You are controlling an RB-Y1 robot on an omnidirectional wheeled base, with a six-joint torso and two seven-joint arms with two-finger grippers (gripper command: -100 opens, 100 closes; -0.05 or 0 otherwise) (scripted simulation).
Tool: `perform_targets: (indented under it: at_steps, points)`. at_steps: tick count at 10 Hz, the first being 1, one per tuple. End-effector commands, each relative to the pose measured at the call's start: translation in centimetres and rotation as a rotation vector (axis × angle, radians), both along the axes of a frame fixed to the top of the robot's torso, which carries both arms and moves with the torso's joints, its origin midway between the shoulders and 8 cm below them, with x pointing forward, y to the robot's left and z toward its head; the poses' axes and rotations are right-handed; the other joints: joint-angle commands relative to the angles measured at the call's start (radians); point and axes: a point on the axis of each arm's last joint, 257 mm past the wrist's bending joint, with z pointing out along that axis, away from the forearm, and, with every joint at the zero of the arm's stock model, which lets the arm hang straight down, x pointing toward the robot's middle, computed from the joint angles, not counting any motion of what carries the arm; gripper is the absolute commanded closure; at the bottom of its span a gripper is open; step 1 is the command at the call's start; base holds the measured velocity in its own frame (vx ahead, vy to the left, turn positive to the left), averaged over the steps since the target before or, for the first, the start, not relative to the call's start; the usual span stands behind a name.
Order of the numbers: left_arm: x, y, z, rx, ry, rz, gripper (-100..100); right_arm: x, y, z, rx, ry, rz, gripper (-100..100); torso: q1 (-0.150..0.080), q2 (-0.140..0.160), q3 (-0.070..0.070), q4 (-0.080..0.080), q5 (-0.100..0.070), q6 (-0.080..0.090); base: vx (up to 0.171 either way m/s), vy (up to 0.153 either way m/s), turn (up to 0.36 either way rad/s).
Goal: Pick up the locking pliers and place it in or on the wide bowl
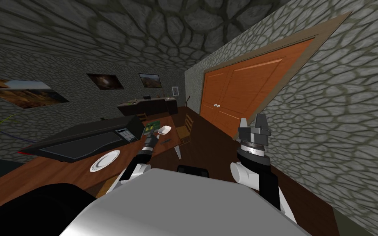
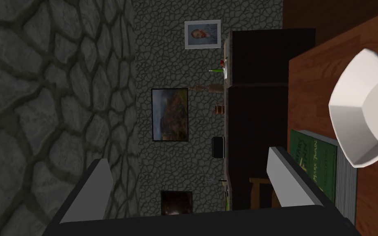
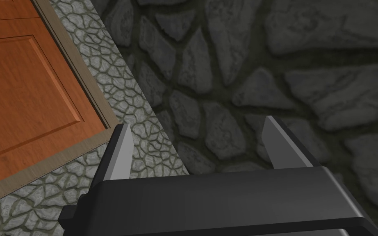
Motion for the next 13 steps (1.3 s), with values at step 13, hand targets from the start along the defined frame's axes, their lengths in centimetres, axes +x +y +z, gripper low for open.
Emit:
perform_targets:
  at_steps: [13]
  points:
    - [-12.3,12.1,-20.2,-0.211,0.583,0.258,-100,0.0,0.0,0.0,0.000,0.000,0.000,0,0.007,-0.004,-0.002,-0.001,0.001,0.000,0.073,-0.150,0.049]
